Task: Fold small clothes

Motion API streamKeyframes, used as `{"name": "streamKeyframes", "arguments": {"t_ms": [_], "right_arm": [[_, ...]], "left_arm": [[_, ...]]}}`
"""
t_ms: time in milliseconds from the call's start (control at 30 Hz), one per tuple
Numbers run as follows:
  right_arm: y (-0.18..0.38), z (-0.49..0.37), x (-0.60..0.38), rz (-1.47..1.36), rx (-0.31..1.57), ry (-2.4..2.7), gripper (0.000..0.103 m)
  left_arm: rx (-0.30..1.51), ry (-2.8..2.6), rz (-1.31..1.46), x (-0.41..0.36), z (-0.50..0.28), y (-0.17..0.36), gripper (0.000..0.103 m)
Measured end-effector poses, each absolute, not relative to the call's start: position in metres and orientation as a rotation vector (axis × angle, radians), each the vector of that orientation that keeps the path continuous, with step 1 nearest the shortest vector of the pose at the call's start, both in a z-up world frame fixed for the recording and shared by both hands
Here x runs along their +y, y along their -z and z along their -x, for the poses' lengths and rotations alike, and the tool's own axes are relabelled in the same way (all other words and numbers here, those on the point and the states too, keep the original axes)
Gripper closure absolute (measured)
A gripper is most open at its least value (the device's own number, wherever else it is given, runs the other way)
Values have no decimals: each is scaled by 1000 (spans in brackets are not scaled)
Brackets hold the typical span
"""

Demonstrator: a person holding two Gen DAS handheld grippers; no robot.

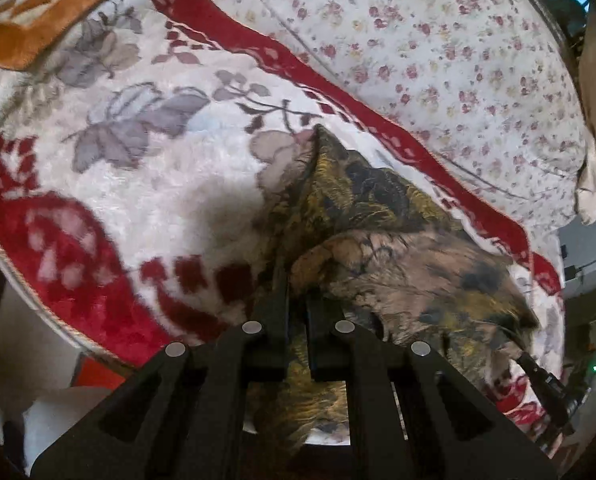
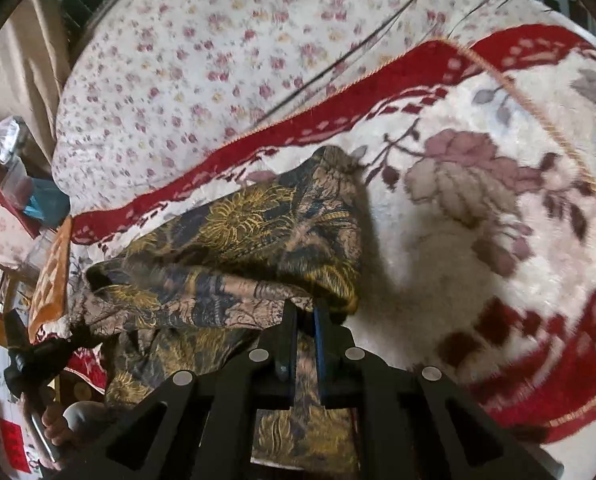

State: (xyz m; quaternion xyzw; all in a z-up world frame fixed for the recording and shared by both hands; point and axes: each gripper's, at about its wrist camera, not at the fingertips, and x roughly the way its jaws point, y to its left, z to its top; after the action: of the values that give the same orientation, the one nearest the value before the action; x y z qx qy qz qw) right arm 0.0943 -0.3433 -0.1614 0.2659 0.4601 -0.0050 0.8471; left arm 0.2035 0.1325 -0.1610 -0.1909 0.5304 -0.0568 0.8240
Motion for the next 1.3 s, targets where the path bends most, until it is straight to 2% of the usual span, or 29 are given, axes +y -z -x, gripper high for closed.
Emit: {"name": "streamKeyframes", "arguments": {"t_ms": [167, 233, 267, 300, 333, 367, 400, 467, 533, 600, 667, 733, 800, 833, 900, 967, 1033, 1067, 1100, 1300], "right_arm": [[183, -107, -327, -481, 1097, 63, 96], [178, -100, -324, -480, 1084, 25, 96], [177, -96, -325, -493, 1085, 19, 93], [178, -89, -327, -519, 1087, 11, 87], [178, -84, -328, -541, 1089, 4, 83], [178, -76, -329, -570, 1083, -9, 68], [176, -70, -329, -588, 1070, -22, 48], [172, -56, -327, -637, 1025, -49, 33], [170, -53, -318, -692, 1004, -110, 33], [171, -55, -307, -747, 996, -173, 33], [175, -68, -298, -754, 1013, -163, 33], [184, -78, -295, -782, 1034, -137, 33], [197, -90, -293, -800, 1051, -109, 33], [201, -95, -293, -800, 1059, -98, 35], [216, -103, -293, -820, 1101, -92, 54], [227, -104, -296, -852, 1112, -114, 64], [231, -102, -302, -873, 1111, -113, 77], [228, -101, -305, -872, 1097, -107, 92], [226, -99, -308, -875, 1087, -104, 100], [187, -65, -311, -884, 1012, -172, 100]], "left_arm": [[1275, 43, 429, 131, -211, 194, 96], [1247, 50, 441, 135, -201, 188, 88], [1241, 46, 457, 139, -194, 185, 81], [1238, 41, 485, 144, -186, 182, 75], [1230, 46, 506, 148, -182, 181, 74], [1217, 65, 530, 150, -174, 177, 73], [1205, 80, 538, 151, -167, 172, 73], [1174, 91, 549, 149, -153, 162, 73], [1161, 146, 571, 140, -145, 152, 72], [1144, 199, 571, 127, -142, 145, 58], [1138, 240, 558, 108, -144, 143, 48], [1148, 250, 474, 85, -151, 150, 48], [1217, 216, 390, 69, -168, 172, 49], [1252, 208, 394, 69, -175, 184, 53], [1285, 208, 450, 76, -185, 202, 75], [1275, 229, 459, 85, -188, 208, 91], [1260, 256, 509, 94, -186, 207, 96], [1250, 263, 537, 99, -185, 204, 100], [1245, 255, 540, 102, -184, 200, 102], [1186, 331, 532, 115, -161, 166, 102]]}}
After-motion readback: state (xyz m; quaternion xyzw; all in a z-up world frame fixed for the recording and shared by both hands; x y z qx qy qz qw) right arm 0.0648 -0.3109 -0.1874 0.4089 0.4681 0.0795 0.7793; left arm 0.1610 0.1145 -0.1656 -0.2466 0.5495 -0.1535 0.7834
